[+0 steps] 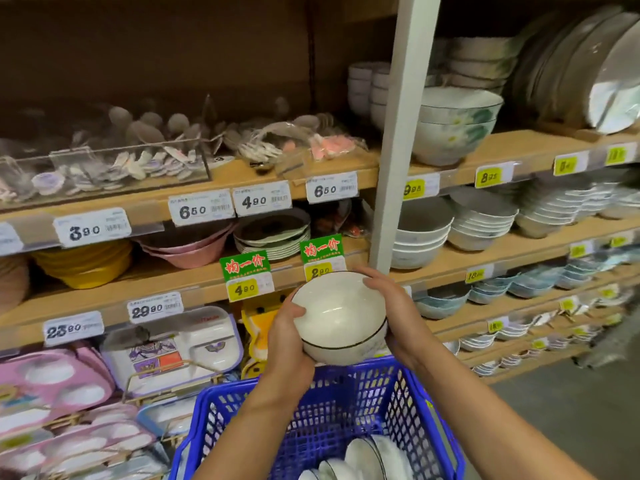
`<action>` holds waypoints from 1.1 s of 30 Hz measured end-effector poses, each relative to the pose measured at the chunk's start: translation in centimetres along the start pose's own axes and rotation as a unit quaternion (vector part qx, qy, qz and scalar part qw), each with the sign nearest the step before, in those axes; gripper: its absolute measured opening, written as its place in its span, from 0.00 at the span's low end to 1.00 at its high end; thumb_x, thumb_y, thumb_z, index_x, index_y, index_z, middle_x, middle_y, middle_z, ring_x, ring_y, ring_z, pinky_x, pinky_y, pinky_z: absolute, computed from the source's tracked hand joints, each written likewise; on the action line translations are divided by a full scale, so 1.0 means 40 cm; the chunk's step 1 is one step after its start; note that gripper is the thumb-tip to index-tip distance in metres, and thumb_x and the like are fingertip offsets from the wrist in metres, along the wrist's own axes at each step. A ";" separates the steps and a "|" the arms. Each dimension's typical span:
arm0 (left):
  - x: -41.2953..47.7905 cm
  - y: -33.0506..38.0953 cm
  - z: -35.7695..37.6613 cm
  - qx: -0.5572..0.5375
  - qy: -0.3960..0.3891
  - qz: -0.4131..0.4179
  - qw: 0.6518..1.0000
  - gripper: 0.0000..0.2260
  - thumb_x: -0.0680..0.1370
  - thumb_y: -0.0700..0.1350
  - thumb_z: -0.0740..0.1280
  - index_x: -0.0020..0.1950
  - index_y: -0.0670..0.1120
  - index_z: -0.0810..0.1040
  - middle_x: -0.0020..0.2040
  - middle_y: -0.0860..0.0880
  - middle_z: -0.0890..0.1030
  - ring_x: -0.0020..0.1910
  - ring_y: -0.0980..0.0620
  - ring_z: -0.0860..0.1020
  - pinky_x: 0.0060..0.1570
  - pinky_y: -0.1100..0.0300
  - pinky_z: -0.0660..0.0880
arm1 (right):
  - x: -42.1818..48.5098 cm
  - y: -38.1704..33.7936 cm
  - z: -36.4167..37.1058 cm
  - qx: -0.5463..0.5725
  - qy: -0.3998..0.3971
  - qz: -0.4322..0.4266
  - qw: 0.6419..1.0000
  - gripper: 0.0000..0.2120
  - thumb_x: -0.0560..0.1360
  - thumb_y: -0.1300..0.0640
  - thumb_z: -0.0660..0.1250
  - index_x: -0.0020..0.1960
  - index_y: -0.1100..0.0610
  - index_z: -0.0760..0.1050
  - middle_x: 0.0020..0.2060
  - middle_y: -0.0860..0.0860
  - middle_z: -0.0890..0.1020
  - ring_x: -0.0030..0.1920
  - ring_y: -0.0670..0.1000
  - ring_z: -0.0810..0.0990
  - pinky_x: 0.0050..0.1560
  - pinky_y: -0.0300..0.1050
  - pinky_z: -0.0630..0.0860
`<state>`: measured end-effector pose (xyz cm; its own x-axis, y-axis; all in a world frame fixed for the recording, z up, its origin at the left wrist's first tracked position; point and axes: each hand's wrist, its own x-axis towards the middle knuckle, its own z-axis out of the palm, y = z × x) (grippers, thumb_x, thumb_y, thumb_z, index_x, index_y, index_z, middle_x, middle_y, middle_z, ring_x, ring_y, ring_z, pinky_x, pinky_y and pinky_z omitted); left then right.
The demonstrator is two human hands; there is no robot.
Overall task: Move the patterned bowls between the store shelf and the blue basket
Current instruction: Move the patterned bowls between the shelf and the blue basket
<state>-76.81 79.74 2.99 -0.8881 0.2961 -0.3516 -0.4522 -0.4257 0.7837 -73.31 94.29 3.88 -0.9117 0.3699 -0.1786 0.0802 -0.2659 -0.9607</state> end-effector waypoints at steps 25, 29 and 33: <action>-0.176 -0.323 0.906 0.044 -0.109 -0.018 0.993 0.19 0.72 0.38 0.57 0.60 0.44 0.79 0.54 0.41 0.83 0.47 0.41 0.79 0.42 0.55 0.76 | -0.182 -0.416 -0.836 0.100 0.189 -0.110 0.971 0.14 0.77 0.54 0.59 0.49 0.50 0.84 0.50 0.53 0.84 0.50 0.57 0.82 0.48 0.51 0.79; -0.162 -0.354 1.003 0.052 -0.128 -0.015 0.990 0.16 0.71 0.38 0.57 0.53 0.46 0.81 0.50 0.43 0.84 0.46 0.41 0.79 0.43 0.53 0.76 | -0.177 -0.459 -0.925 0.112 0.202 -0.122 0.965 0.15 0.76 0.56 0.59 0.44 0.48 0.85 0.51 0.53 0.83 0.49 0.56 0.82 0.39 0.45 0.78; -0.127 -0.358 1.064 0.058 -0.139 -0.020 0.988 0.15 0.72 0.38 0.58 0.52 0.45 0.81 0.49 0.42 0.84 0.47 0.40 0.80 0.44 0.52 0.77 | -0.140 -0.497 -0.970 0.132 0.201 -0.118 0.964 0.15 0.75 0.59 0.58 0.47 0.51 0.84 0.48 0.53 0.83 0.42 0.54 0.82 0.30 0.41 0.77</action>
<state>-62.34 120.73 15.35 -0.8056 0.5412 -0.2411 -0.4594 -0.3136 0.8310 -54.17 132.05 15.73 -0.6586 0.7482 -0.0811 -0.2634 -0.3301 -0.9064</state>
